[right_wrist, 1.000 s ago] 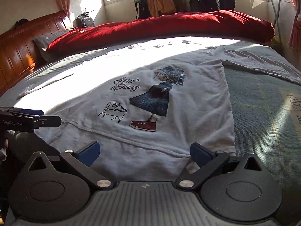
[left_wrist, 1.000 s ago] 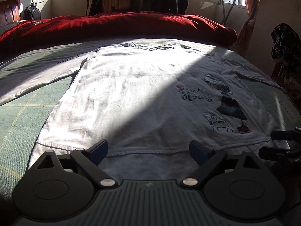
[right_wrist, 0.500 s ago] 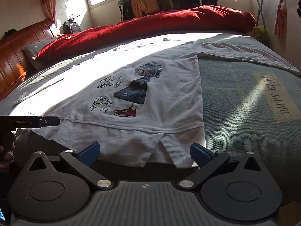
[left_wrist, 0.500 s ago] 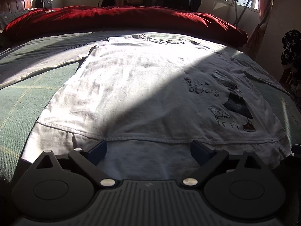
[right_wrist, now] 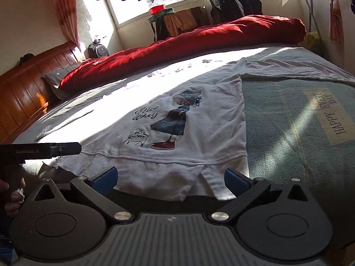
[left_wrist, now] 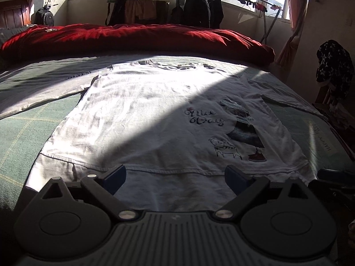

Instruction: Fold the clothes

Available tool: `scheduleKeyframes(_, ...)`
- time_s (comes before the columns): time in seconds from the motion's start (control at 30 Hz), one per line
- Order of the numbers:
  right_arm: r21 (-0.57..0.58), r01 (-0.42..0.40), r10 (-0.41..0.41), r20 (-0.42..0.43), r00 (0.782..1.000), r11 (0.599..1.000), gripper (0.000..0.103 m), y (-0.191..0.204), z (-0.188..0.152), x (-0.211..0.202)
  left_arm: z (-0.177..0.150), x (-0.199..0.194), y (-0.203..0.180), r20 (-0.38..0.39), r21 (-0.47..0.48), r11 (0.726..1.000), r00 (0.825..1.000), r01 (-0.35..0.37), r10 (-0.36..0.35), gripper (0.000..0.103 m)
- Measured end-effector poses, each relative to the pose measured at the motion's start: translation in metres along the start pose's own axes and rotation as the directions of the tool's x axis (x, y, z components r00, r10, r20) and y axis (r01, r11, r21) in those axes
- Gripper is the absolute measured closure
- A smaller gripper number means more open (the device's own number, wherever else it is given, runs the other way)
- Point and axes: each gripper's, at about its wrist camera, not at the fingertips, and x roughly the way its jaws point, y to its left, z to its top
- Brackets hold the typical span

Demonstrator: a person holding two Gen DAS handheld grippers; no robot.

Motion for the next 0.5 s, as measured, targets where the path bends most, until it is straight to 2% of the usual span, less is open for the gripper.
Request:
scheduleKeyframes(0.1,-0.011,-0.017,0.017,0.013,1.000,1.000,0.000,0.011,0.019,0.013,0.001,0.004,0.015,-0.004,-0.019,1.000,1.000,0.017,-0.017,0.008)
scheduleKeyframes(0.2,-0.030,-0.051,0.052,0.025,0.998,0.998,0.000,0.023,0.042,0.033,0.006,0.005,0.035,0.016,-0.051,0.999,1.000,0.001,-0.001,0.008)
scheduleKeyframes(0.37,-0.082,-0.130,0.134,0.039,0.990,0.988,0.000,0.052,0.100,0.095,0.023,0.016,0.079,0.005,-0.184,0.983,1.000,0.000,0.001,0.008)
scheduleKeyframes(0.5,-0.109,-0.211,0.210,-0.022,0.977,0.971,0.000,0.071,0.129,0.152,0.055,0.029,0.110,-0.022,-0.246,0.969,1.000,-0.018,0.013,0.008)
